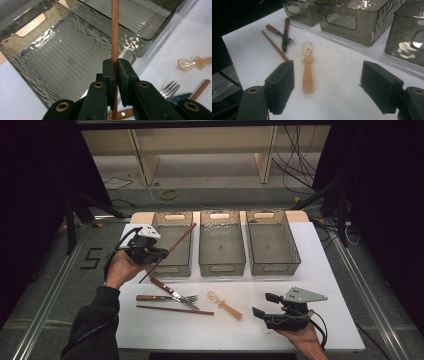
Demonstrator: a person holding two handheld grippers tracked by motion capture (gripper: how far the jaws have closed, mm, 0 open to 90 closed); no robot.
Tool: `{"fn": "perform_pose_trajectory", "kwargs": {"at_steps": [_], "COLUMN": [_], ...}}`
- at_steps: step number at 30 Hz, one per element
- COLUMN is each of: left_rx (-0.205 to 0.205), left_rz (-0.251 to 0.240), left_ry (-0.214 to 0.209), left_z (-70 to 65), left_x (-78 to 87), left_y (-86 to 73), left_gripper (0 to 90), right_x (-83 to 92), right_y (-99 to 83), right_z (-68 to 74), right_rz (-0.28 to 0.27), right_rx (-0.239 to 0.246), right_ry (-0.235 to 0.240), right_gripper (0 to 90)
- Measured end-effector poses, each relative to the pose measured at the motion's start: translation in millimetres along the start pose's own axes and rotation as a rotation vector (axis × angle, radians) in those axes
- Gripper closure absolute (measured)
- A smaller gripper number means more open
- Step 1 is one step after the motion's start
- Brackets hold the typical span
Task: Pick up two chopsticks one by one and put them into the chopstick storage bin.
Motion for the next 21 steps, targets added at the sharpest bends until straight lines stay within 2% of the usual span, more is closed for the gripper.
{"fn": "perform_pose_trajectory", "kwargs": {"at_steps": [5,16,21], "left_rx": [0.024,0.048,0.076], "left_rz": [-0.023,-0.052,-0.055], "left_ry": [0.036,0.098,0.107], "left_z": [16.3,44.6,55.6], "left_x": [0.9,-2.7,-10.5], "left_y": [8.1,23.6,25.1], "left_gripper": [83.9,83.9,83.9], "right_x": [-0.1,-0.1,-0.3], "right_y": [-0.1,-0.1,-0.2], "right_z": [-0.2,-0.5,-0.3], "right_rz": [0.000,0.000,0.001], "right_rx": [-0.003,-0.004,-0.005], "right_ry": [0.002,0.005,0.007], "right_gripper": [28.0,28.0,28.0]}}
Point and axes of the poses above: each handheld gripper's, and its own axes: x roughly backward along the jaws, y roughly out of its top, z roughly to its left, the point moved 8 cm from there along -x, roughly forward along the jaws, and after that the axes turned 10 degrees about -x, right-handed, at the moved point
